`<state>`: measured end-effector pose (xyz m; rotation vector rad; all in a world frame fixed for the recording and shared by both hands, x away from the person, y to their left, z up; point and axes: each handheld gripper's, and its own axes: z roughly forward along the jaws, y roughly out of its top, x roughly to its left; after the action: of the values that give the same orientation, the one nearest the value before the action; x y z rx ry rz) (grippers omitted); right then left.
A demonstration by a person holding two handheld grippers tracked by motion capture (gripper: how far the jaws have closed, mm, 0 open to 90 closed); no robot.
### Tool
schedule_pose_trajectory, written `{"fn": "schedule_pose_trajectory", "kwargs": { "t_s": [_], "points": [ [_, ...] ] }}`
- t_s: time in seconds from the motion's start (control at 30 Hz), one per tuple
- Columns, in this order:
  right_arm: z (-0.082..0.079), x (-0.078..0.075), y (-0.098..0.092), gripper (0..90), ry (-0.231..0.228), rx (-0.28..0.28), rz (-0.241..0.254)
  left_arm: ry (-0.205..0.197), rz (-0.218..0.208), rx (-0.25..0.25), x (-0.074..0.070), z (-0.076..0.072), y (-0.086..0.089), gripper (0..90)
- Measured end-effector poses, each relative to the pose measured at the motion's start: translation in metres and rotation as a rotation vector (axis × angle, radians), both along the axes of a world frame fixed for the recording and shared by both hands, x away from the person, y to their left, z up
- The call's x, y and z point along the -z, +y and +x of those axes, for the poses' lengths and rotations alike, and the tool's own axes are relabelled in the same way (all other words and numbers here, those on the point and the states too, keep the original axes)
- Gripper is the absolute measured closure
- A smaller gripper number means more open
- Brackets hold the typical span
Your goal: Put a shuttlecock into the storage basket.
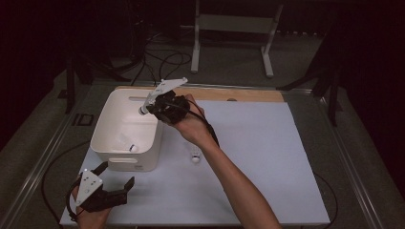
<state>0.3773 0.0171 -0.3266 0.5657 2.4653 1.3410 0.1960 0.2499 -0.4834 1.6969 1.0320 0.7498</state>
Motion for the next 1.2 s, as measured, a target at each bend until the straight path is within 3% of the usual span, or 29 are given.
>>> {"fn": "schedule_pose_trajectory", "kwargs": {
  "t_s": [0.8,0.83,0.87,0.93,0.97,1.17,1.2],
  "points": [
    [-0.005,0.003,0.020,88.3,0.017,-0.068,-0.020,0.000,0.002,-0.001,0.000,0.000,0.000,0.0],
    [-0.005,0.003,0.021,82.4,0.033,-0.082,-0.013,0.000,0.002,-0.001,0.000,0.000,0.000,0.0],
    [-0.005,0.004,0.022,66.1,0.048,-0.101,-0.008,-0.001,0.000,-0.002,0.000,0.000,0.000,0.0],
    [-0.004,0.004,0.023,45.2,0.059,-0.094,-0.003,-0.001,-0.001,-0.005,0.000,0.000,0.001,0.0],
    [-0.004,0.004,0.023,39.7,0.063,-0.089,0.009,-0.001,-0.001,-0.005,0.000,0.000,0.001,0.0],
    [-0.003,0.004,0.020,38.2,0.087,-0.102,0.030,-0.001,-0.001,-0.006,0.000,0.000,0.001,0.0],
    [-0.003,0.004,0.020,38.2,0.080,-0.073,0.020,-0.001,-0.001,-0.006,0.000,0.000,0.001,0.0]
  ]
}}
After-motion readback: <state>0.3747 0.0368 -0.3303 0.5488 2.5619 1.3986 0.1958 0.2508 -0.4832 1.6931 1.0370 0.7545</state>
